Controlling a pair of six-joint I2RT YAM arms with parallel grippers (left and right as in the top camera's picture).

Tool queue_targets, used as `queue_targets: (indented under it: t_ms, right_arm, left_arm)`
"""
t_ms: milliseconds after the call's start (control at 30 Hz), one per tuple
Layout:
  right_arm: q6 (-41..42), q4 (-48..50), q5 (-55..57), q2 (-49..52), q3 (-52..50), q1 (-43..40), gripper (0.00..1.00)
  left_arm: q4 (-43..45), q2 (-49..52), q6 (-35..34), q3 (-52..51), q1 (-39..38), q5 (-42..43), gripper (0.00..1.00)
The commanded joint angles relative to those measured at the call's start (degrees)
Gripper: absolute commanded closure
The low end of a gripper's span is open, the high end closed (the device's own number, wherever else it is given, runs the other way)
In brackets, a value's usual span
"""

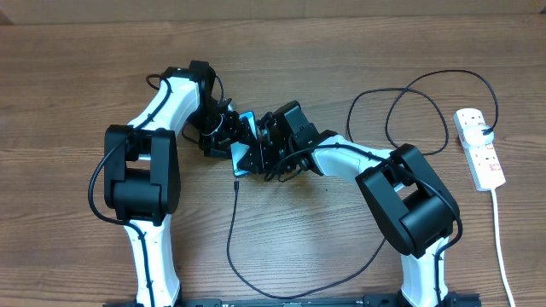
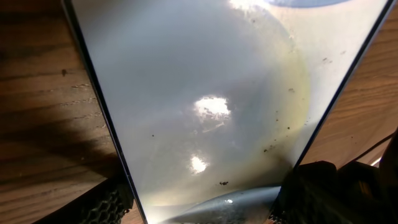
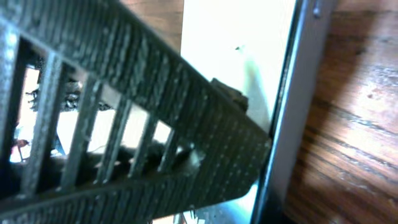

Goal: Plug charger to phone and switch on socket
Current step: 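Grasp the phone's side with the right gripper and raise it upright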

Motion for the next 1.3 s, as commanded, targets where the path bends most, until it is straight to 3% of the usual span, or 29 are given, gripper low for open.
queue_targets:
  t_ms: [0, 233, 433, 600, 800, 1067, 1267]
  right_arm:
    - [-0.2, 0.9, 1.9, 0.3, -0.2, -0.1, 0.58]
    - [-0.2, 2.0, 6.7, 0.3, -0.2, -0.1, 0.51]
    - [-0.2, 3.6, 6.8, 0.3, -0.2, -0.1, 0.65]
    - [-0.2, 3.6, 6.8, 0.3, -0.2, -0.1, 0.67]
    - [-0.2, 3.6, 4.6, 0.2, -0.2, -0.4, 0.96]
    - [-0.2, 3.7, -4.8, -0.2, -0.2, -4.7, 0.96]
    - [-0.4, 6.7, -17.9, -0.2, -0.2, -8.5, 0.96]
  left_arm:
    - [0.0, 1.6, 1.3, -0.8, -0.4, 0.5, 0.25]
    - [0.0, 1.6, 1.3, -0.8, -0.4, 0.4, 0.25]
    - [-0.1, 1.6, 1.3, -0.8, -0.4, 0.5, 0.25]
    - [-0.5, 1.6, 1.4, -0.8, -0.4, 0.4, 0.22]
    - [-0.8, 1.6, 1.7, -0.8, -0.4, 0.4, 0.06]
    - [-1.0, 1.6, 4.6, -0.8, 0.0, 1.7, 0.00]
    - [-0.5, 1.6, 9.9, -0.8, 2.3, 13.9, 0.01]
